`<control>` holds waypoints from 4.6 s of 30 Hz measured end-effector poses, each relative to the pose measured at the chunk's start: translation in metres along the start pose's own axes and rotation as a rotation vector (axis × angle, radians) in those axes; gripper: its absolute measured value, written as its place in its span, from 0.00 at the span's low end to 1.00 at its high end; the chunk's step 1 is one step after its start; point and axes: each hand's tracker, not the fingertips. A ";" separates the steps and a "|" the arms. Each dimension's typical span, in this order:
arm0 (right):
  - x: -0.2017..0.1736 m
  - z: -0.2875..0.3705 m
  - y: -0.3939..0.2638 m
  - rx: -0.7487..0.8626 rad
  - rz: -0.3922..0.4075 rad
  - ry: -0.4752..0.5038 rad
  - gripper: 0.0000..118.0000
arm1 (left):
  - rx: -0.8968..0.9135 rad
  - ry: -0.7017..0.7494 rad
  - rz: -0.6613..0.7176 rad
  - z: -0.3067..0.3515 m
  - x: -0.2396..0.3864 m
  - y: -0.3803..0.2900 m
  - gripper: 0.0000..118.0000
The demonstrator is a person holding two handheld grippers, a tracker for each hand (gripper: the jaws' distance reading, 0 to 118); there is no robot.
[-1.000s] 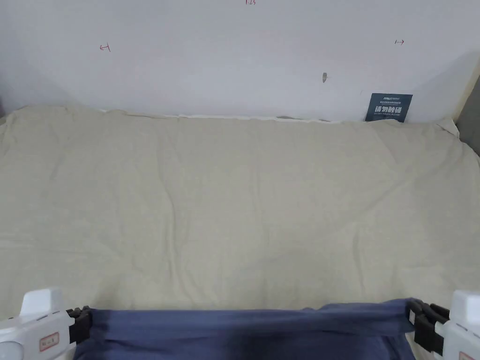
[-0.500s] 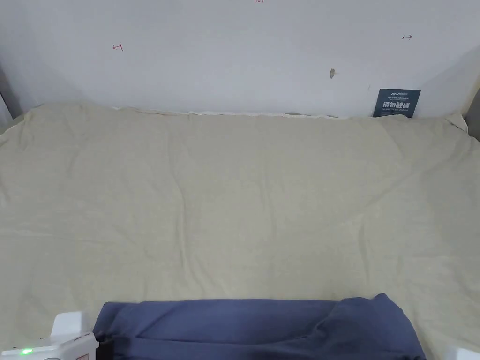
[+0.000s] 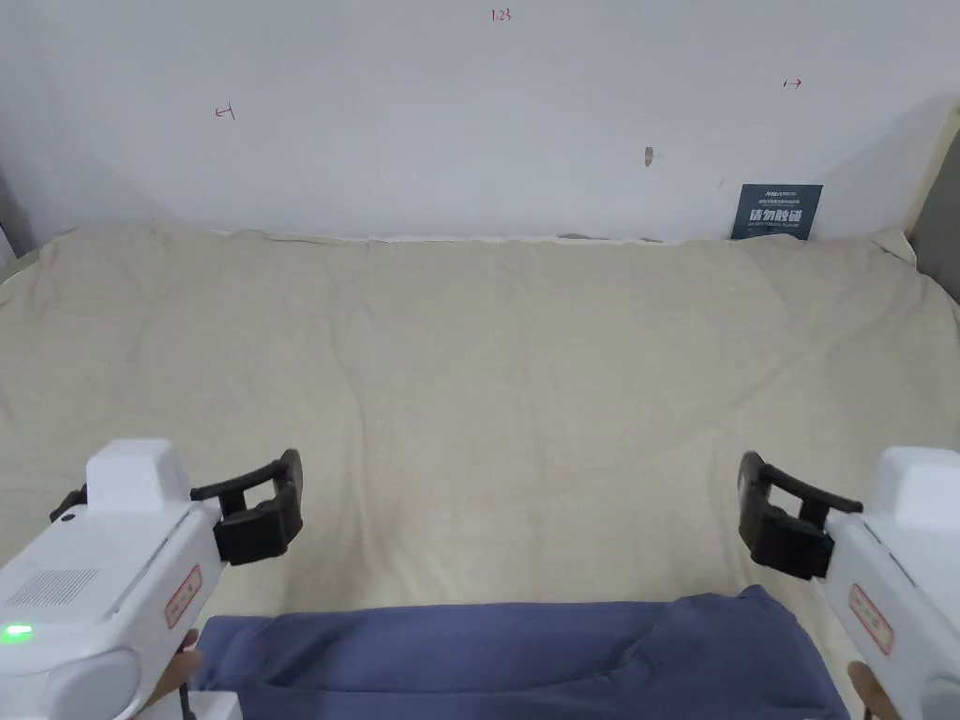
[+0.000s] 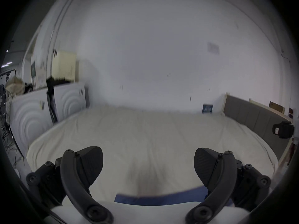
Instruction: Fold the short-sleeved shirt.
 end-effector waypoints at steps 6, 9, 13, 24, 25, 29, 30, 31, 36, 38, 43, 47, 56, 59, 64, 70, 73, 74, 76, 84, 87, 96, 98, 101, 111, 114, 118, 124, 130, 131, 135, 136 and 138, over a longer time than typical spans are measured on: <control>-0.026 0.006 0.014 0.120 0.048 -0.028 0.63 | 0.144 0.013 -0.042 0.005 0.025 0.016 0.65; -0.032 0.008 0.015 0.137 0.062 -0.042 0.43 | 0.153 -0.016 -0.043 0.006 0.030 0.017 0.37; -0.033 0.007 0.014 0.148 0.053 -0.023 0.01 | 0.163 -0.026 -0.062 0.005 0.035 0.014 0.00; -0.035 -0.001 0.006 0.124 0.063 -0.022 0.01 | -0.180 -0.155 0.220 -0.027 -0.029 -0.006 0.00; -0.036 -0.003 0.005 0.118 0.063 -0.021 0.01 | -0.224 -0.182 0.269 -0.032 -0.040 -0.012 0.00; -0.040 -0.013 -0.001 0.081 0.068 -0.009 0.01 | -0.450 -0.265 0.430 -0.055 -0.090 -0.049 0.01; -0.041 -0.015 -0.003 0.072 0.072 -0.008 0.01 | -0.495 -0.274 0.480 -0.059 -0.102 -0.059 0.01; -0.043 -0.016 -0.004 0.066 0.073 -0.006 0.01 | -0.559 -0.311 0.520 -0.065 -0.113 -0.069 0.01; -0.048 -0.025 -0.010 0.039 0.084 0.005 0.01 | -0.715 -0.268 0.532 -0.073 -0.149 -0.112 0.11; -0.050 -0.029 -0.013 0.030 0.088 0.012 0.01 | -0.753 -0.251 0.551 -0.074 -0.158 -0.125 0.23; -0.057 -0.035 -0.019 -0.002 0.104 0.017 0.01 | -0.816 -0.260 0.606 -0.082 -0.171 -0.150 0.91; -0.061 -0.039 -0.025 -0.024 0.114 0.038 0.02 | -0.825 -0.261 0.600 -0.091 -0.170 -0.165 0.89; -0.055 -0.043 -0.030 -0.062 0.100 0.027 0.02 | -0.839 -0.300 0.414 -0.103 -0.156 -0.167 0.50; -0.052 -0.042 -0.030 -0.065 0.091 0.020 0.02 | -0.851 -0.289 0.369 -0.103 -0.144 -0.168 0.27; -0.045 -0.039 -0.029 -0.063 0.074 0.017 0.02 | -0.850 -0.302 0.358 -0.105 -0.145 -0.169 0.07; -0.037 -0.036 -0.023 -0.047 0.063 0.017 0.02 | -0.759 -0.261 0.328 -0.089 -0.151 -0.138 0.05; -0.035 -0.035 -0.021 -0.036 0.059 0.022 0.02 | -0.743 -0.251 0.336 -0.076 -0.159 -0.120 0.05; -0.034 -0.035 -0.020 -0.034 0.056 0.025 0.02 | -0.735 -0.212 0.306 -0.071 -0.162 -0.114 0.05; -0.032 -0.034 -0.020 -0.027 0.050 0.029 0.02 | -0.725 -0.158 0.273 -0.065 -0.174 -0.107 0.05; -0.023 -0.027 -0.020 -0.013 0.034 0.039 0.02 | -0.755 -0.106 0.250 -0.050 -0.147 -0.088 0.05; -0.021 -0.023 -0.020 -0.011 0.023 0.044 0.02 | -0.788 -0.158 0.260 -0.055 -0.102 -0.081 0.05; -0.006 -0.012 -0.020 -0.013 0.018 0.044 0.02 | -0.891 -0.361 0.169 -0.091 0.041 -0.099 0.05; 0.000 -0.009 -0.019 -0.011 0.015 0.035 0.02 | -0.915 -0.379 0.162 -0.099 0.065 -0.109 0.05; 0.008 -0.006 -0.019 -0.010 0.015 0.019 0.02 | -0.946 -0.395 0.125 -0.106 0.087 -0.121 0.05; 0.023 -0.004 -0.025 -0.041 0.021 -0.004 0.02 | -0.810 -0.500 0.222 -0.077 0.079 -0.097 0.95; 0.023 -0.004 -0.025 -0.044 0.019 -0.001 0.02 | -0.670 -0.395 0.218 -0.063 0.062 -0.083 0.90; 0.020 -0.005 -0.025 -0.049 0.024 0.012 0.02 | -0.475 -0.245 0.220 -0.044 0.034 -0.077 0.17; 0.018 -0.007 -0.023 -0.047 0.028 0.024 0.02 | -0.481 -0.117 0.043 -0.045 0.019 -0.115 0.00; 0.020 -0.008 -0.023 -0.049 0.025 0.021 0.02 | -0.589 -0.184 0.006 -0.046 0.064 -0.153 0.00; 0.021 -0.008 -0.023 -0.052 0.024 0.017 0.02 | -0.601 -0.213 -0.007 -0.047 0.075 -0.159 0.00; 0.026 -0.008 -0.024 -0.060 0.019 0.005 0.02 | -0.636 -0.276 -0.054 -0.051 0.113 -0.177 0.00; 0.027 -0.007 -0.024 -0.062 0.019 0.001 0.02 | -0.665 -0.292 -0.049 -0.054 0.121 -0.183 0.00; 0.028 -0.006 -0.024 -0.064 0.018 -0.003 0.02 | -0.725 -0.325 -0.046 -0.059 0.138 -0.199 0.00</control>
